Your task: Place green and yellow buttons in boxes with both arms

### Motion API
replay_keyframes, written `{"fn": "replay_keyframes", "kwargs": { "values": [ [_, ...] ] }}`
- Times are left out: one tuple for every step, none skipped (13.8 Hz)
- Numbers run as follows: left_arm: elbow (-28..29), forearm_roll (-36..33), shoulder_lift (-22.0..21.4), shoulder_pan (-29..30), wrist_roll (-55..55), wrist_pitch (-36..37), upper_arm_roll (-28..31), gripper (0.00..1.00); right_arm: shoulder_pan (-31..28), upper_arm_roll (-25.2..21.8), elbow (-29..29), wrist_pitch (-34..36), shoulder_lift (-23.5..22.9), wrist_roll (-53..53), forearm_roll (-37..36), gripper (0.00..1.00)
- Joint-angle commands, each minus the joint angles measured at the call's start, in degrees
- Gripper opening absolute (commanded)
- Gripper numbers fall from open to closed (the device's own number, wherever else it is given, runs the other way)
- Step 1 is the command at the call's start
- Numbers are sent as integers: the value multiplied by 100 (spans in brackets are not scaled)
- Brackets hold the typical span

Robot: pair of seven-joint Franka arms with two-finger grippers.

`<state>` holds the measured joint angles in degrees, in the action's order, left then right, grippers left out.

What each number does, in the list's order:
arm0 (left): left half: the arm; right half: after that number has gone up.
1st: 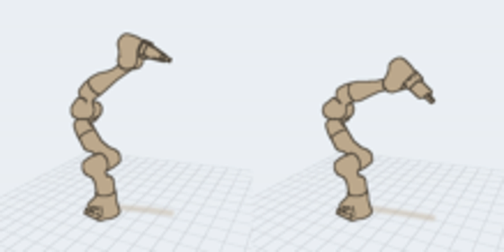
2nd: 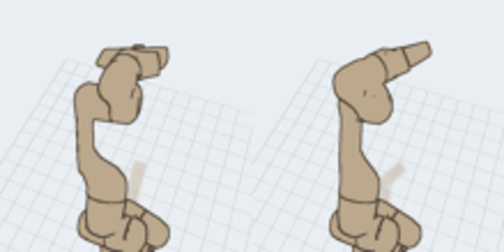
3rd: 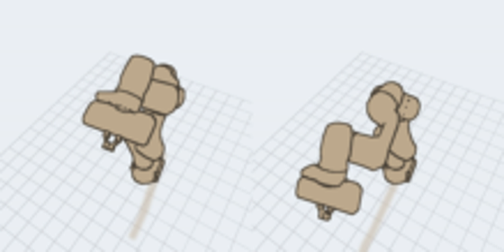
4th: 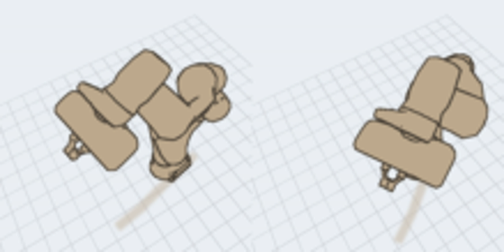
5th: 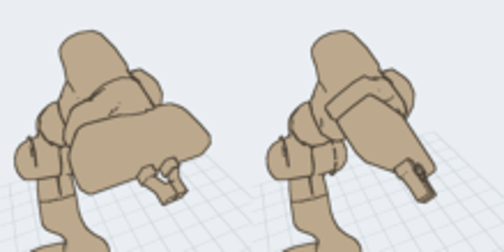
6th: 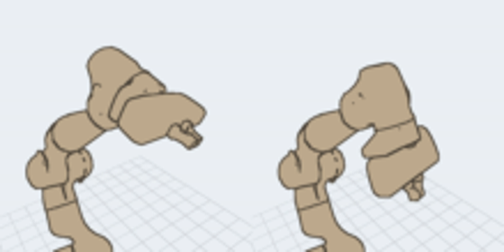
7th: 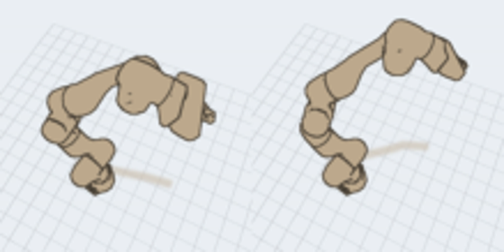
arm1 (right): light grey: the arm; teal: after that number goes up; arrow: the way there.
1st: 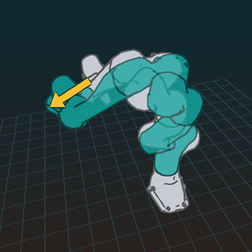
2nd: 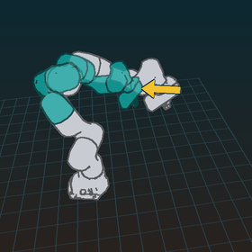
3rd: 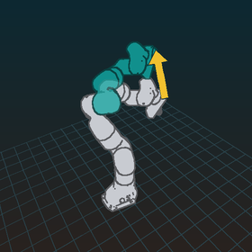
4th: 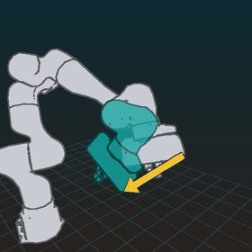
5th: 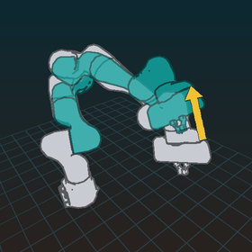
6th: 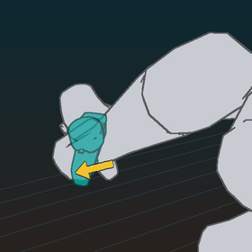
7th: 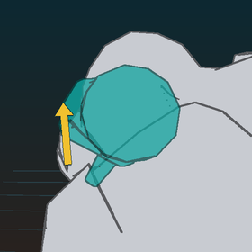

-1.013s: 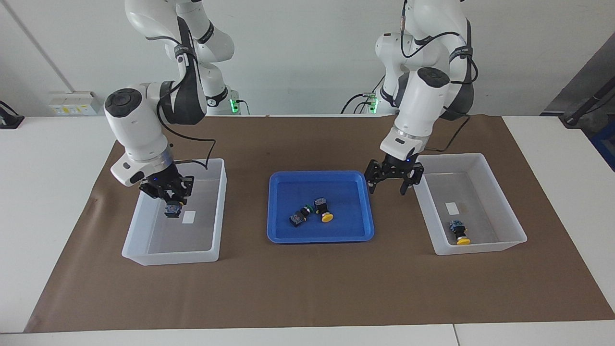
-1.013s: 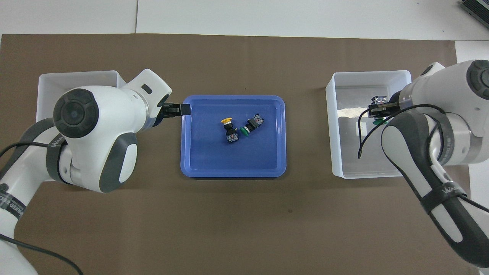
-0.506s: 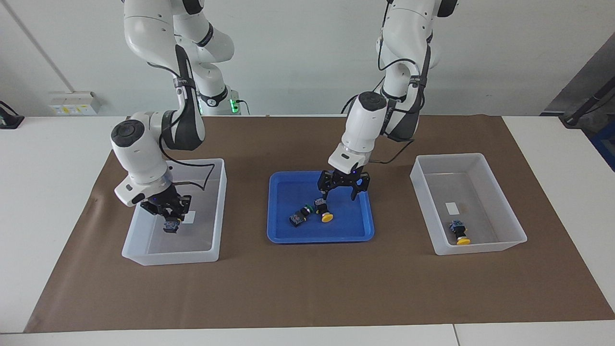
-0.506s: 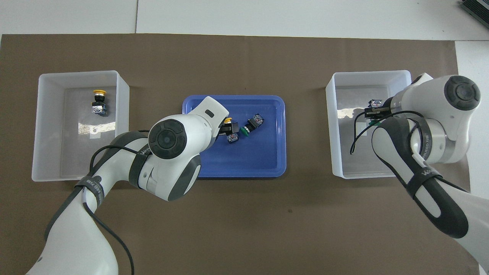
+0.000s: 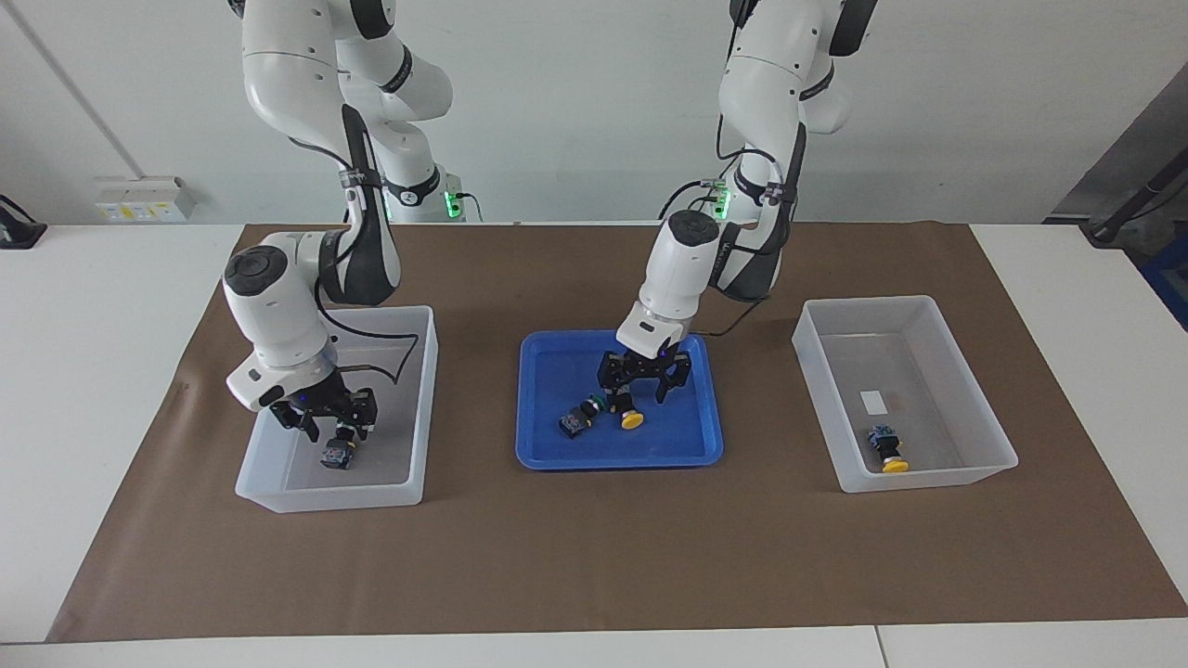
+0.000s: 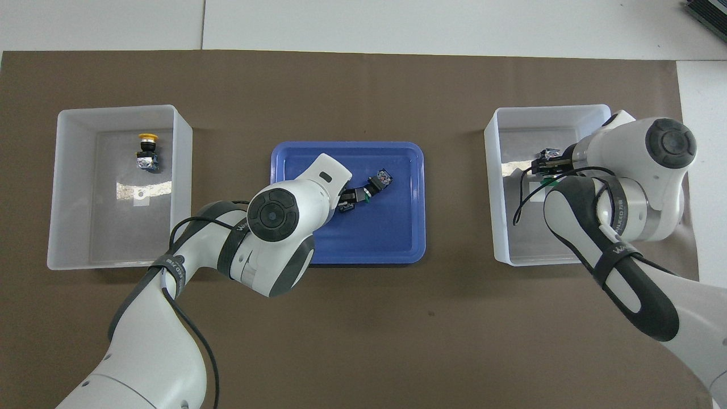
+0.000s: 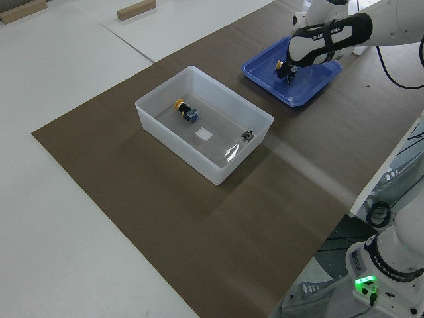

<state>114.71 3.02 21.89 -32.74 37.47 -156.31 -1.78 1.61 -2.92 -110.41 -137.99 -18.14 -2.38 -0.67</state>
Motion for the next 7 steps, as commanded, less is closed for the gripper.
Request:
{"fn": "replay_keyframes", "kwargs": {
  "values": [
    [236, 6, -45, -118, 496, -330, 73, 31, 6, 151, 194, 683, 539, 166, 14, 100],
    [236, 6, -54, -118, 550, -313, 73, 20, 102, 178, 387, 947, 566, 499, 14, 100],
    [227, 6, -54, -118, 603, -278, 73, 13, 251, 195, 607, 1193, 558, 781, 5, 100],
    [227, 6, -62, -118, 621, -243, 73, 2, 383, 195, 791, 1369, 558, 1001, -12, 100],
    [227, 6, -97, -118, 621, -181, 81, 0, 541, 195, 880, 1449, 549, 1229, -30, 100],
    [227, 6, -167, -92, 595, -15, 99, 0, 716, 204, 881, 1424, 540, 1667, -4, 100],
    [210, 6, -359, -40, 542, 256, 108, 0, 927, 204, 881, 1354, 523, 2210, -38, 100]
  ]
}}
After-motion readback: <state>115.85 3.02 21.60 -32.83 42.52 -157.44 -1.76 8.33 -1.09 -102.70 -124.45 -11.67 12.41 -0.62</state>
